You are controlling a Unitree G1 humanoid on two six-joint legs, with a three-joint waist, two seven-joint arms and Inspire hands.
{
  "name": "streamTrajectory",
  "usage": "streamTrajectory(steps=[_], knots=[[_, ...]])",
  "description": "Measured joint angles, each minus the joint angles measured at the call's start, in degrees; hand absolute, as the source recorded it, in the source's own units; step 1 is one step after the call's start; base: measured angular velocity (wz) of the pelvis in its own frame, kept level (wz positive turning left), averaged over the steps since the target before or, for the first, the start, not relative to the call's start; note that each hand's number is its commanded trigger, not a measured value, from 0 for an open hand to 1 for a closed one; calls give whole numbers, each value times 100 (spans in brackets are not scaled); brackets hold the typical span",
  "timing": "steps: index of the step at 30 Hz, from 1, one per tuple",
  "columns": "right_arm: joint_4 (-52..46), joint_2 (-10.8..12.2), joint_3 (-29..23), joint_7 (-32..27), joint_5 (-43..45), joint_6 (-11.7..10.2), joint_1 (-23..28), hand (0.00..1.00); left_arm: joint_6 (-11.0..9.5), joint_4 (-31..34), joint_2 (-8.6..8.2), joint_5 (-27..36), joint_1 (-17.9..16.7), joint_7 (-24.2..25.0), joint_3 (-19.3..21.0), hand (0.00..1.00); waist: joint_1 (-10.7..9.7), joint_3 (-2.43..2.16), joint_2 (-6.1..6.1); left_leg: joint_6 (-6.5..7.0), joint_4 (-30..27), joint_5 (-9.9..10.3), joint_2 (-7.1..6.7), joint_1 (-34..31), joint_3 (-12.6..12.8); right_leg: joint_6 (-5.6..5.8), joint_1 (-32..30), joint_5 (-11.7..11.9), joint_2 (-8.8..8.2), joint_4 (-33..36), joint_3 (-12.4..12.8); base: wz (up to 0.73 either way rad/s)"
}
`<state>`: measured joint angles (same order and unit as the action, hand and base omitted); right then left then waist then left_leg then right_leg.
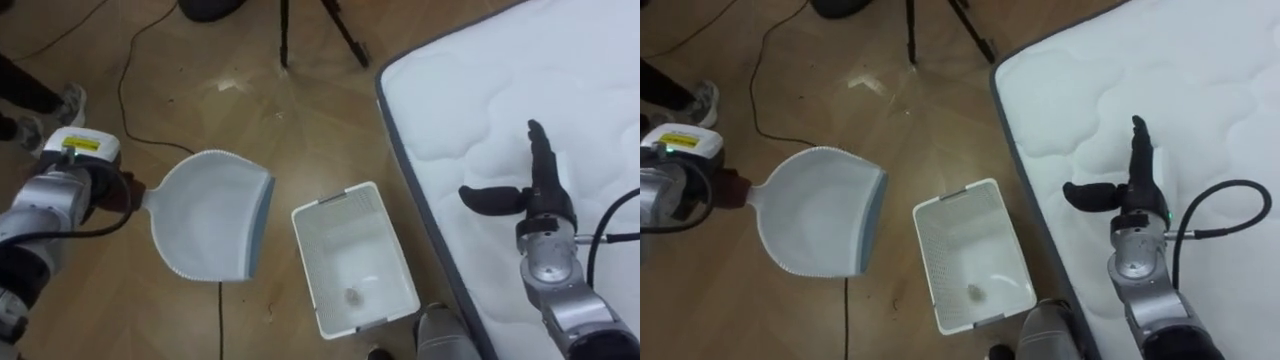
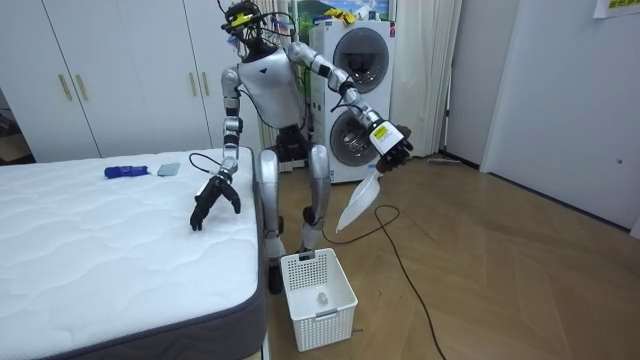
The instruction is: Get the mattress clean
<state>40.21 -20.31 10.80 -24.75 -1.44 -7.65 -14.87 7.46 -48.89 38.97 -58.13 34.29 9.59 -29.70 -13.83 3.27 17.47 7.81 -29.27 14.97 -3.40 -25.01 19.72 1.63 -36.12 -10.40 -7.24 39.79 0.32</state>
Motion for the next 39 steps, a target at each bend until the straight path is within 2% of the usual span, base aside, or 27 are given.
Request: streamTrajectory(steps=[2,4,10,12,16,18,21,22,24,25,26,27,29,30,31,33,34,35,36,38,39], knots=[[0,5,-40,46,0,0,0,0,9,34,3,3,42,-8,0,100,-12,3,15,-5,38,3,-8,41,79,18,3,-4,40,-1,130,-18],[-1,10,-48,50,0,0,0,0,9,84,2,7,43,-14,-1,100,-46,5,44,-8,72,2,-9,63,107,30,15,3,45,-10,143,-13],[-17,1,-79,84,-13,5,1,0,10,136,1,14,42,-17,-27,100,-81,2,36,-20,192,-7,-3,138,190,49,113,15,86,-161,235,-9],[-17,-36,-80,120,-11,11,14,0,12,210,-14,36,42,-14,-105,100,-81,-12,5,-10,234,-13,-2,201,191,54,175,1,104,-205,270,-2],[-45,-40,-84,152,-74,3,162,0,7,458,-33,653,-18,-13,-196,100,-66,-1,-14,91,401,-68,-21,418,199,45,339,-49,97,-231,247,0],[-45,-63,-86,173,-85,2,206,0,-42,542,-44,1080,-23,-27,-196,100,-51,5,-32,94,421,-70,-4,468,171,-9,428,-80,75,-304,109,4],[-45,-98,-96,178,-169,-64,371,0,-186,914,-49,1740,-316,-171,-18,100,39,4,-52,90,466,-54,60,585,168,-63,551,-66,103,-437,-5,-6],[-46,-112,-98,177,-208,-131,462,0,-260,1135,-50,1999,-545,-218,169,100,116,3,-63,68,487,-42,84,635,168,-89,596,-63,156,-503,13,-23],[-126,-135,-107,167,-260,-169,658,0,-359,1593,-50,2266,-913,-237,482,100,320,-31,-159,30,559,-37,85,717,191,-112,585,-68,258,-535,147,-30],[-250,-118,-119,164,-266,-169,818,0,-433,1944,-77,2364,-1231,-267,806,100,468,-60,-245,3,582,-43,105,767,217,-127,606,-64,336,-597,229,-45],[-278,-78,-120,168,-333,-169,948,0,-461,2274,-183,2464,-1587,-291,1156,100,620,-106,-346,-44,606,-34,141,816,208,-162,644,-33,440,-672,305,-50],[-270,-63,-120,168,-407,-166,999,0,-474,2408,-285,2505,-1748,-324,1314,100,677,-106,-376,-69,608,-20,173,872,187,-186,720,-11,466,-742,297,-45],[-252,37,-119,164,-599,-160,1280,0,-528,2781,-647,2804,-2379,-500,1693,100,796,-180,-550,-152,655,17,195,1098,-158,-229,1042,-1,591,-953,296,-23],[-252,60,-119,162,-639,-157,1344,0,-535,2883,-697,2892,-2509,-538,1740,100,803,-202,-591,-177,655,27,198,1127,-273,-239,1109,1,621,-1011,291,-8],[-239,102,-120,158,-796,-144,1450,0,-537,3093,-781,3053,-2715,-575,1813,100,809,-230,-698,-207,670,43,219,1192,-360,-251,1228,11,669,-1114,286,-5],[-229,157,-155,145,-1010,-97,1587,0,-551,3214,-995,3395,-2865,-745,1845,100,840,-250,-827,-254,715,71,255,1356,-424,-249,1430,39,749,-1262,328,-19],[-232,201,-161,120,-1088,-98,1701,0,-586,3233,-1162,3623,-2948,-878,1859,100,901,-286,-915,-272,821,82,264,1522,-402,-257,1560,59,778,-1353,350,-36],[-236,245,-162,95,-1124,-98,1807,0,-601,3298,-1315,3822,-2995,-989,1876,100,916,-299,-996,-280,902,89,269,1675,-399,-242,1704,74,838,-1439,434,-39],[-236,270,-162,94,-1157,-97,1844,0,-602,3365,-1380,3909,-3021,-1052,1884,100,920,-300,-1036,-288,952,95,268,1751,-385,-240,1756,75,849,-1463,447,-34],[-296,363,-160,113,-1179,-86,1957,0,-671,3675,-1623,4245,-3073,-1228,1935,100,934,-300,-1184,-296,1067,126,271,1959,-243,-220,1870,95,927,-1515,580,-44],[-304,397,-161,124,-1180,-85,1969,0,-715,3736,-1658,4307,-3087,-1285,1937,100,918,-306,-1221,-295,1084,133,270,2000,-188,-216,1879,99,936,-1515,592,-55]])
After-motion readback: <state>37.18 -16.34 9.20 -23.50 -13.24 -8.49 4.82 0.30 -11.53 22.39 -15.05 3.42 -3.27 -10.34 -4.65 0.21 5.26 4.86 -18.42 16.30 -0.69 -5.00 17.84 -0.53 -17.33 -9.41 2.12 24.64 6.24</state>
